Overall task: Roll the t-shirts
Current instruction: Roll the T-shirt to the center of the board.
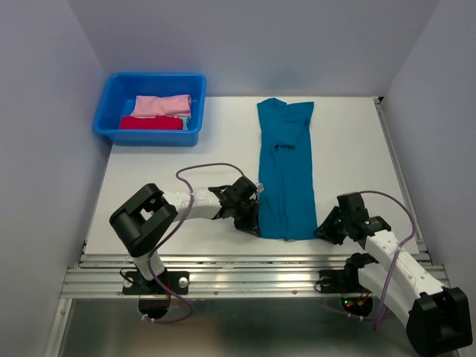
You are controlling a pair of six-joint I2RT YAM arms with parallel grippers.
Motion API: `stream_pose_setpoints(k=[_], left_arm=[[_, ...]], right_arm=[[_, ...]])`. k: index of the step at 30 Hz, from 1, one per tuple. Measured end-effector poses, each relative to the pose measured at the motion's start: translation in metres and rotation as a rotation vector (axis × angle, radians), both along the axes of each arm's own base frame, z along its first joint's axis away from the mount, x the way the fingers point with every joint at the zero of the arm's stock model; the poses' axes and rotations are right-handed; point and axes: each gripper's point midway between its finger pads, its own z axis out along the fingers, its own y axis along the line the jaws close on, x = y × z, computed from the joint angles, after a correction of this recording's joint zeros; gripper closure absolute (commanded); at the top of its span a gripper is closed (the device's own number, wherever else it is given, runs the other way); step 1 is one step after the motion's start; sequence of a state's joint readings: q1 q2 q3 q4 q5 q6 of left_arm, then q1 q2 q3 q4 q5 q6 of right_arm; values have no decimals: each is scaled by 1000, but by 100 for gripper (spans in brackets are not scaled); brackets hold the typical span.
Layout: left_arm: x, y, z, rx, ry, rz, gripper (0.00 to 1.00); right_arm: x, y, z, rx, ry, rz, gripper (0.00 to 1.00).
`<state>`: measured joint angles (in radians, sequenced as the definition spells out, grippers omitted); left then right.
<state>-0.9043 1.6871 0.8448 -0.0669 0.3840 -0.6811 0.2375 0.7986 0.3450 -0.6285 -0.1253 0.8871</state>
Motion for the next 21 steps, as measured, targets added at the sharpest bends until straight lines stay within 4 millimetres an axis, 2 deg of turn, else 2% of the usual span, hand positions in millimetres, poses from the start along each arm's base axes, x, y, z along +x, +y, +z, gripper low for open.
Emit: stream_pose_setpoints(k=[4,9,10,18,21], left_arm=[[0,0,0,5,-6,-8,100],[1,0,0,12,-12,-6,100],[1,1,0,15,-13,-4,100],[6,3,1,41,-26,14,100],[9,1,6,46,-30,19,100]], right_arm=[[-3,-2,-2,-7,14,-5,85],[-5,-2,-4,-11,32,0,93],[-5,-1,-4,-10,32,4,98],[-5,-1,-2,-7,24,8,99],[-2,-3,7,-17,4,0,99]])
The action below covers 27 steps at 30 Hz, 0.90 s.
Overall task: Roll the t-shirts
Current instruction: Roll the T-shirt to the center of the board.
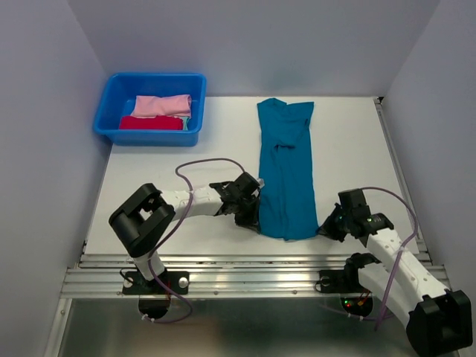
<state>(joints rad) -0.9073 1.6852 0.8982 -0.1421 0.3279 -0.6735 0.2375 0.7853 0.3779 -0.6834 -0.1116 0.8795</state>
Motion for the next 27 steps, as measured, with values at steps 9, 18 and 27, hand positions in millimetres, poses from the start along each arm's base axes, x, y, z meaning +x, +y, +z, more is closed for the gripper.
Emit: stream_pose_setpoints(k=[9,18,27], left_arm=[[31,-8,35,-50,-51,47,100],[52,-4,53,-72,-87,94,100],[69,4,57,-65,-103,140,100]], right_arm=[[35,-3,35,-35,-91,-27,99],[57,-6,46,-74,-130,-46,99],[73,-7,46,-93,-147,-51,99]])
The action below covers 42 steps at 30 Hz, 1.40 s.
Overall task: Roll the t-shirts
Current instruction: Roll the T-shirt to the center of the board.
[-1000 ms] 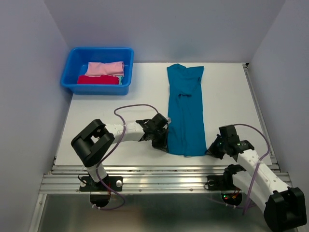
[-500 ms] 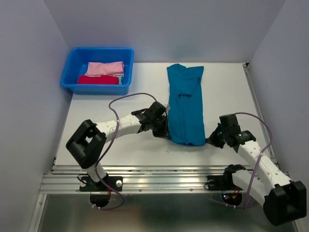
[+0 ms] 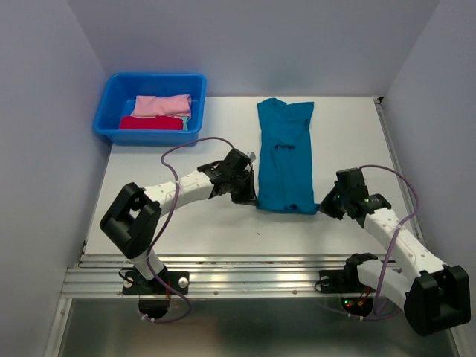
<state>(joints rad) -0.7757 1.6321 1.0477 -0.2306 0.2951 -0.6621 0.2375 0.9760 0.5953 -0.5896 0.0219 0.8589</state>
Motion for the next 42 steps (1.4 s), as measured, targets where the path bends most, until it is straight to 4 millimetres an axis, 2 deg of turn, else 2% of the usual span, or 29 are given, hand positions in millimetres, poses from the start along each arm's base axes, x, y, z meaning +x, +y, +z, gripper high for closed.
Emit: stream_pose_setpoints(k=[12,23,25,26,27,30,34,38,40,42], left_arm=[[21,-2,1,2,-20,31,100],[39,-2,-19,32,-6,47,100],[44,-4,-23,37,-8,44,83],[46,-4,-25,41,-8,41,70],[49,-5,-26,46,-12,36,47],[54,-6,-30,61,-15,29,35],[61,-5,-25,77,-43,32,35],[68,-1,-16,91,-85,51,38],[70,2,-7,89,-111,64,40],[72,5,11,71,-151,80,40]], right_arm=[[21,-9,5,-70,-35,-19,99],[46,-8,-6,-114,-24,4,99],[51,-8,-10,-125,-19,7,90],[53,-8,-12,-129,-17,7,76],[54,-9,-14,-135,-12,9,69],[58,-11,-17,-155,-8,14,62],[67,-12,-3,-170,-54,21,61],[69,-10,20,-153,-130,30,61],[68,-7,33,-131,-171,36,62],[65,-4,38,-111,-195,43,63]])
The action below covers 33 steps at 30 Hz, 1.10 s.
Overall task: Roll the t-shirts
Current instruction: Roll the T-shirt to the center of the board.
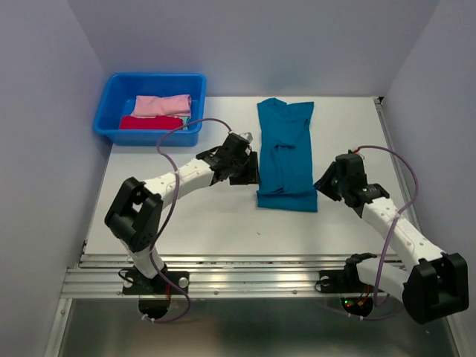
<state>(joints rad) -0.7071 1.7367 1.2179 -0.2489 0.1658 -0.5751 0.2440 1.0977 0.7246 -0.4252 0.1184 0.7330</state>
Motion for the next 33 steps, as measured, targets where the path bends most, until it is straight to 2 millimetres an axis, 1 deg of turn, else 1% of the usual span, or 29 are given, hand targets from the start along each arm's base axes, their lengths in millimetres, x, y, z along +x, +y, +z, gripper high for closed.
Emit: stream_pose_setpoints(k=[1,2,4,6,8,11,14,17,20,21,23,27,28,30,33], left_arm=[[0,2,6,-5,-14,5,40],[0,4,15,-20,-39,11,40],[-1,9,28,-37,-76,22,40],[-3,13,36,-48,-105,33,40],[-4,17,38,-48,-117,40,40],[-7,25,37,-38,-131,57,39],[-6,29,37,-33,-143,73,36],[-4,31,40,-46,-164,95,29],[-4,32,44,-65,-184,111,27],[-4,35,46,-70,-194,124,23],[-4,39,47,-71,-210,138,21],[-2,43,46,-65,-227,165,22],[-2,45,44,-60,-226,170,23],[-5,48,38,-51,-217,178,25],[-10,53,28,-32,-193,184,30]], right_arm=[[-4,2,0,12,-5,7,64],[-5,4,0,21,-7,11,64],[-18,10,-12,38,18,29,65],[-30,14,-27,53,61,39,65],[-36,17,-34,64,86,46,65],[-37,21,-35,76,89,53,65],[-37,25,-37,78,98,63,65],[-38,31,-42,72,122,80,65],[-36,42,-45,69,133,109,65],[-35,46,-45,68,133,120,65],[-32,52,-47,66,137,135,65],[-19,62,-50,61,149,150,64],[-13,64,-51,60,147,152,64],[-9,66,-51,59,147,152,64],[7,71,-46,55,130,146,64]])
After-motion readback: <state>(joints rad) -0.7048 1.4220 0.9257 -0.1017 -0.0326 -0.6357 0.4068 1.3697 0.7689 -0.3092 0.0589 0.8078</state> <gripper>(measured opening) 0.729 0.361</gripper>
